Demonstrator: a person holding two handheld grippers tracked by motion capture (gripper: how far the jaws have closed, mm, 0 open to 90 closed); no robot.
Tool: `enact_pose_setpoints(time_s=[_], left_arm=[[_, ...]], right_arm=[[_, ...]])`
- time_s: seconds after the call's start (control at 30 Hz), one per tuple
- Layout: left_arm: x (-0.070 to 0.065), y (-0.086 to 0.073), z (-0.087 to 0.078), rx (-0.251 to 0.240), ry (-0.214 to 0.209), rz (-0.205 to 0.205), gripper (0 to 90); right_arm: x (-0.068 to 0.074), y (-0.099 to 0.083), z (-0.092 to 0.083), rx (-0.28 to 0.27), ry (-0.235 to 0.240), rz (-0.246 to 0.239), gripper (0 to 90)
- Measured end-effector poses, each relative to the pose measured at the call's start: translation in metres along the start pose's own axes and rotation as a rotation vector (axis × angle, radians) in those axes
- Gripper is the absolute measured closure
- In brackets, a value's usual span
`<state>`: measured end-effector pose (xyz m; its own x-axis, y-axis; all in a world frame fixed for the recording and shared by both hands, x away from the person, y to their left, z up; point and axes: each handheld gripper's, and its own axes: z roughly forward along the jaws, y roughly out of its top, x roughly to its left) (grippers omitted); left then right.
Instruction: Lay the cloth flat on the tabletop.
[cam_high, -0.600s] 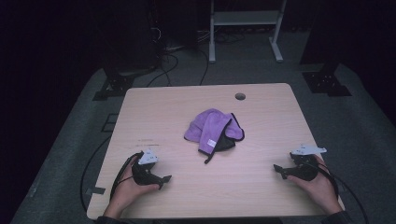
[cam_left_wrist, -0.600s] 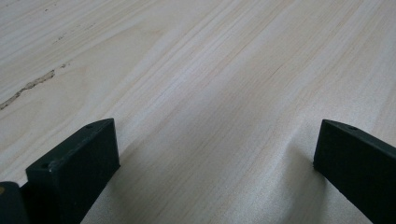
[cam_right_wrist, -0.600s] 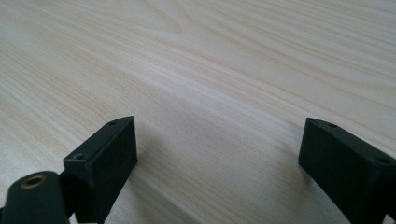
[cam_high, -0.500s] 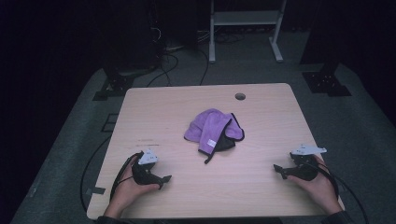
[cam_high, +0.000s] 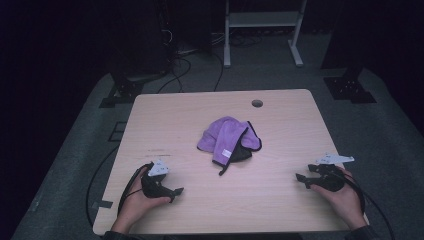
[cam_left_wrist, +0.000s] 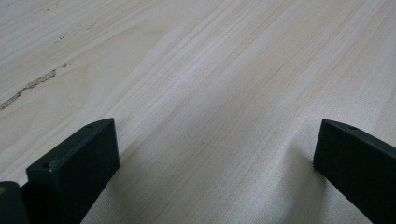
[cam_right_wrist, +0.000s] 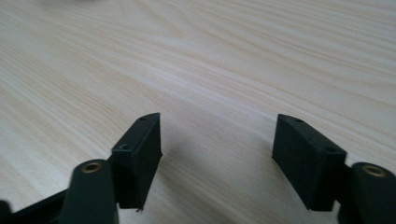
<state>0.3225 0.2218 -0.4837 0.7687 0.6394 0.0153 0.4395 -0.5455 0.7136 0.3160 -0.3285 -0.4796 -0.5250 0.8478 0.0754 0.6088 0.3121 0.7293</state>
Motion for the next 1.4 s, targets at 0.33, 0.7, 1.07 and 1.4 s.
enact_pose_setpoints(time_s=[0.33,0.7,1.07,1.4], left_arm=[[0.0,0.0,0.0,0.003,0.001,-0.002,0.0],[0.0,0.0,0.0,0.003,0.001,-0.005,0.0],[0.0,0.0,0.0,0.0,0.003,-0.006,0.0],[0.0,0.0,0.0,0.0,0.003,-0.006,0.0]], right_arm=[[0.004,0.024,0.002,-0.054,0.044,-0.015,47.2],[0.017,0.057,0.013,-0.097,0.095,-0.056,53.9],[0.035,0.085,0.037,-0.109,0.165,-0.07,56.0],[0.048,0.107,0.065,-0.105,0.218,-0.073,51.5]])
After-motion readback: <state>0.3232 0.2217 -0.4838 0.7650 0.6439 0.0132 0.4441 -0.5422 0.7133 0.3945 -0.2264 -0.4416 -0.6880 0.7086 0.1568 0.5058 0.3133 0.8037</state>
